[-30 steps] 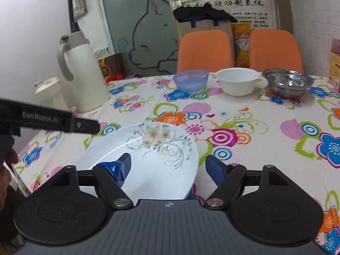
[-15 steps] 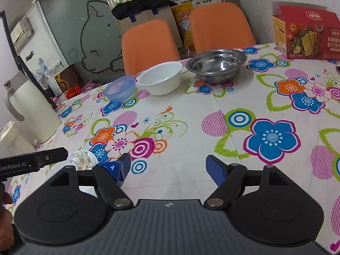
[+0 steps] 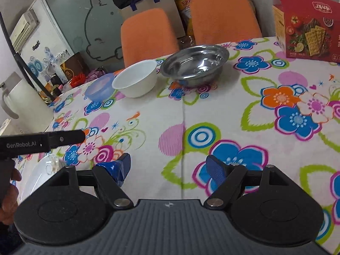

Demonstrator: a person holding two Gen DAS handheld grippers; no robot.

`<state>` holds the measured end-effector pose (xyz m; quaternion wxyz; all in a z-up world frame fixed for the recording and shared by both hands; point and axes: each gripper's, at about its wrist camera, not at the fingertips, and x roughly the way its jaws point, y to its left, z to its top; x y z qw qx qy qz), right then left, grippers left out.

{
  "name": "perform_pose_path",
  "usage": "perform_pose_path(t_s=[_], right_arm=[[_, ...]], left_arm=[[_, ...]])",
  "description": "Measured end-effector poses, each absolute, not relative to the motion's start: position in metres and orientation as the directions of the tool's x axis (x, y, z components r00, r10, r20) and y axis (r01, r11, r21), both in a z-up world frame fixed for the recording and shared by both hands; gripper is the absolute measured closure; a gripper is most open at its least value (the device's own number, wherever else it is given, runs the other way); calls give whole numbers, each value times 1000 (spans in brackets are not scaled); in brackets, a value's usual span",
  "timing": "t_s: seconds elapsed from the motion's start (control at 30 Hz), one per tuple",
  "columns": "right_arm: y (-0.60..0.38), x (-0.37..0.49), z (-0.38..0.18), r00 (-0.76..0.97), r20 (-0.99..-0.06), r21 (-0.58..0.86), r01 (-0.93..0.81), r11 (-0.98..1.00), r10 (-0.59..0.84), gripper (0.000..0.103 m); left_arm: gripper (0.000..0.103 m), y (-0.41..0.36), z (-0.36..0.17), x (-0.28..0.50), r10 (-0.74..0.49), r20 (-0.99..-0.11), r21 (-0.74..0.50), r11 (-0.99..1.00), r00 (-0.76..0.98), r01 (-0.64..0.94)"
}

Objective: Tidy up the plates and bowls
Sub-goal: 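Move the right gripper to the steel bowl and grasp its rim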

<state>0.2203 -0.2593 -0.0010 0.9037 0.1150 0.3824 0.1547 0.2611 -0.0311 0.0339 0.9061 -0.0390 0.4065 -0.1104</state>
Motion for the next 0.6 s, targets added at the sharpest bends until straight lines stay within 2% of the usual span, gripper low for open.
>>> perform_pose_path(t_s=[0.4, 0.6], right_arm=[[-280, 333, 16, 716, -662, 202, -117, 972, 224, 39], [-263, 406, -6, 636, -766, 70, -65, 995, 95, 39]], left_arm=[[39, -21, 14, 298, -211, -789, -174, 977, 577, 119], [39, -7, 24, 289, -198, -772, -159, 980, 604, 118]])
